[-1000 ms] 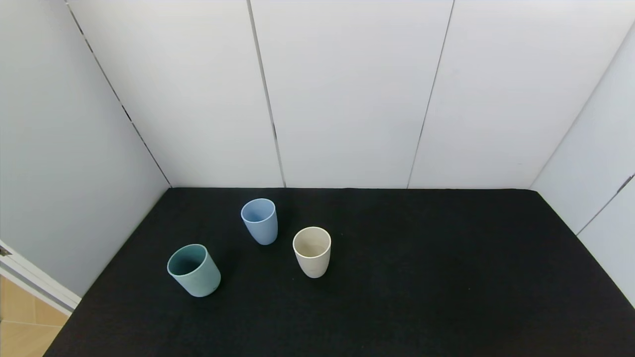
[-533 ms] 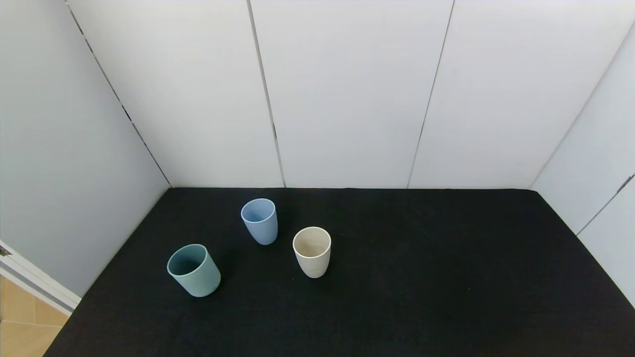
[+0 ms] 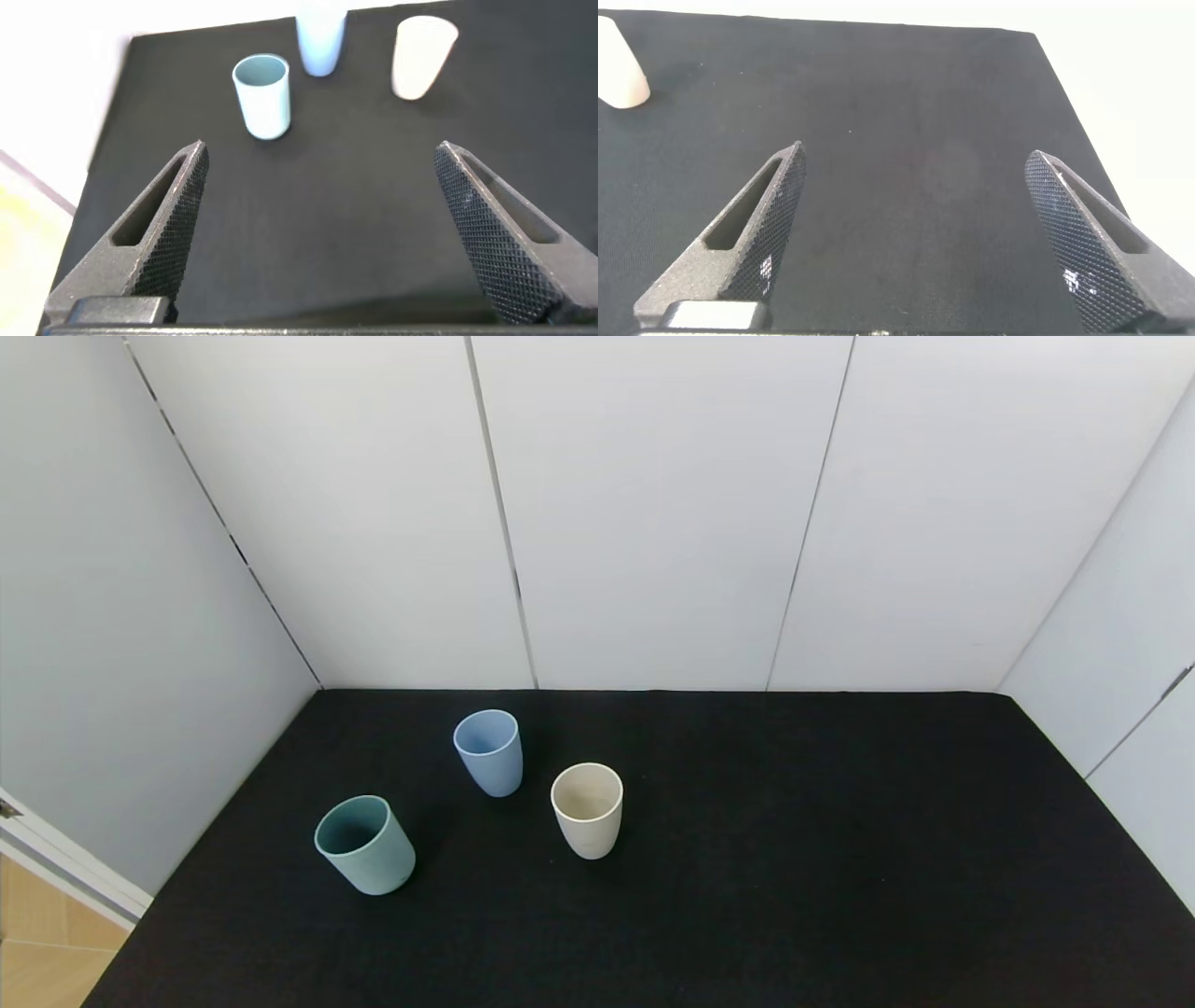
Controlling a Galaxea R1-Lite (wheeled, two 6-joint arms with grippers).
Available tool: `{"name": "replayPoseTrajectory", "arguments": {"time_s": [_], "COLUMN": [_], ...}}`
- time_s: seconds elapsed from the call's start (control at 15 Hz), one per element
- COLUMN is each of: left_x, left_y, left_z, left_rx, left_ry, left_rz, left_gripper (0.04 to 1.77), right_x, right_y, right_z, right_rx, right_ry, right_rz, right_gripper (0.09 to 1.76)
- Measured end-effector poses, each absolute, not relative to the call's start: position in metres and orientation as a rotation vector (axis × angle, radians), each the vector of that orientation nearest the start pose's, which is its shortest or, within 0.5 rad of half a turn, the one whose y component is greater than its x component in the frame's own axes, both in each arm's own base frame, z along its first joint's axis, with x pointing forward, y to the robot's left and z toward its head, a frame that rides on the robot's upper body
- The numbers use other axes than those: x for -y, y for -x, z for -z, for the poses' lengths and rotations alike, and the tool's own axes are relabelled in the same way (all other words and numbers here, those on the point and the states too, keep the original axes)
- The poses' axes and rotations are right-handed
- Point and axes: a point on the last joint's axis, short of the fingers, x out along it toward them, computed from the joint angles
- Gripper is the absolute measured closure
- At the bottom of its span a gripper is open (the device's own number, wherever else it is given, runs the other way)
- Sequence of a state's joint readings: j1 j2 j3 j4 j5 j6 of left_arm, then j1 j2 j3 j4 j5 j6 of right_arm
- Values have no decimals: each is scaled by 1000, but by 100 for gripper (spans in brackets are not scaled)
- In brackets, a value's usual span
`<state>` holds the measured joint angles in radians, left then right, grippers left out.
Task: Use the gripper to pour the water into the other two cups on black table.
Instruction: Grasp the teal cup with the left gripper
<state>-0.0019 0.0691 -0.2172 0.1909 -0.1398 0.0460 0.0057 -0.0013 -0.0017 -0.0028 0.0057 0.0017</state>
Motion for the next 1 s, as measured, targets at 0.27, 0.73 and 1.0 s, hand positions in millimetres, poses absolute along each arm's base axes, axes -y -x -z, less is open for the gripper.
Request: {"name": "replayPoseTrajectory", "arguments": {"time_s": [0.27,0.73,1.0], "left_x": [3,3,0], "left_y": [15,-77,-124], "left_z": [-153,-187,-161], "left_rx": [-144,-219,-287], "left_ry": [-37,-33,-19], "left_rz": [146,114,92], "left_gripper": [9,9,9], "right_x": [0,0,0], "right_y": [23,23,23], "right_z": [-76,-76,-76], "right_rx": [6,6,6], "right_ry": [-2,-1,-2], "right_rz": [-11,-11,-11], "right_gripper": [14,14,14]}}
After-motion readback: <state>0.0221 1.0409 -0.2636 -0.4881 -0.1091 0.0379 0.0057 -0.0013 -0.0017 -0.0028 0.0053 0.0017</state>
